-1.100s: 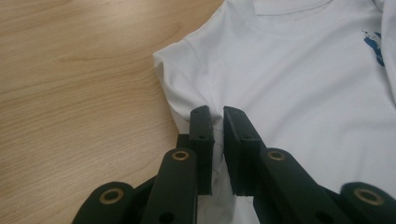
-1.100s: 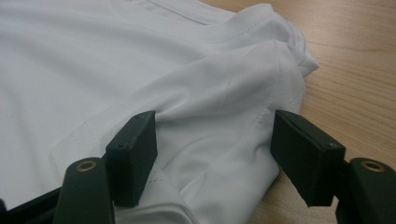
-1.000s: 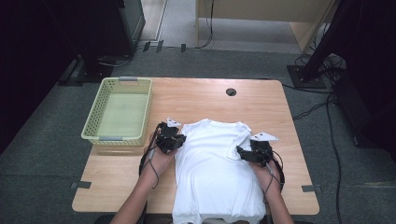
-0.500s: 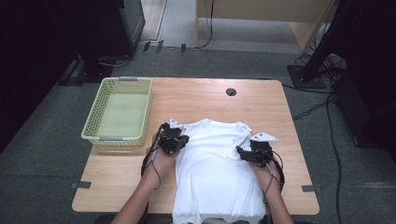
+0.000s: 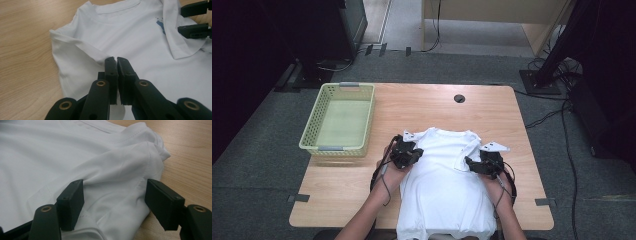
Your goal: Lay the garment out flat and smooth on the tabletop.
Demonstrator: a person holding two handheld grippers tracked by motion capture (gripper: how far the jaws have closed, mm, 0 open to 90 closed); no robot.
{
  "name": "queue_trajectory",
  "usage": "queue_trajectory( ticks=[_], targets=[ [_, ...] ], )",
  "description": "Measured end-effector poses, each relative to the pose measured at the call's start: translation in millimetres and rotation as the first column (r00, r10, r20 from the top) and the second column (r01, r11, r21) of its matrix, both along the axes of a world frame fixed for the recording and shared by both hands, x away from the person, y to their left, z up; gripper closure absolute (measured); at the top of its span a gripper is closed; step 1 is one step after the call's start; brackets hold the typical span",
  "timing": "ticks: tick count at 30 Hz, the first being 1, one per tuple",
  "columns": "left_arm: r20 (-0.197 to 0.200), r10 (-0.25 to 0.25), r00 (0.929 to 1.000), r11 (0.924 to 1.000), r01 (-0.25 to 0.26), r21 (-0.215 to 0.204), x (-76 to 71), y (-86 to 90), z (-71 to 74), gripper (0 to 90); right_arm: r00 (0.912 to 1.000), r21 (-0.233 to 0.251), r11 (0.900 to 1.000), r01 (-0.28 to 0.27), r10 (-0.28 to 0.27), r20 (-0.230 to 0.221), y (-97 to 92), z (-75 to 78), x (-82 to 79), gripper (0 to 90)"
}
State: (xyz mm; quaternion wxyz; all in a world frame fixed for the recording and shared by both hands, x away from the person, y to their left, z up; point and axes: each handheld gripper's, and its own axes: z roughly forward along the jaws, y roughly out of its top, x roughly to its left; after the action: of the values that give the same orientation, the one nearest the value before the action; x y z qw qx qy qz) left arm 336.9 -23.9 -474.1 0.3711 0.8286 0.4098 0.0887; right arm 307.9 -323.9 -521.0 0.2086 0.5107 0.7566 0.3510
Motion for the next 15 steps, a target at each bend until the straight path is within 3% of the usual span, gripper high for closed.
queue_trajectory(
  ticks=[6,15],
  targets=[
    [-0.002,0.005,1.0,0.9999,-0.006,-0.012,0.9,-2.1,-1.6,73.3,1.0,-0.001,1.0,0.0,0.0,-0.001,0.1,0.1,0.1,31.7],
    [0.036,0.004,0.9993,1.0,-0.004,-0.001,3.7,-0.8,-4.3,54.7,1.0,-0.004,1.0,-0.004,0.004,-0.007,0.2,0.9,0.6,31.7]
  ],
)
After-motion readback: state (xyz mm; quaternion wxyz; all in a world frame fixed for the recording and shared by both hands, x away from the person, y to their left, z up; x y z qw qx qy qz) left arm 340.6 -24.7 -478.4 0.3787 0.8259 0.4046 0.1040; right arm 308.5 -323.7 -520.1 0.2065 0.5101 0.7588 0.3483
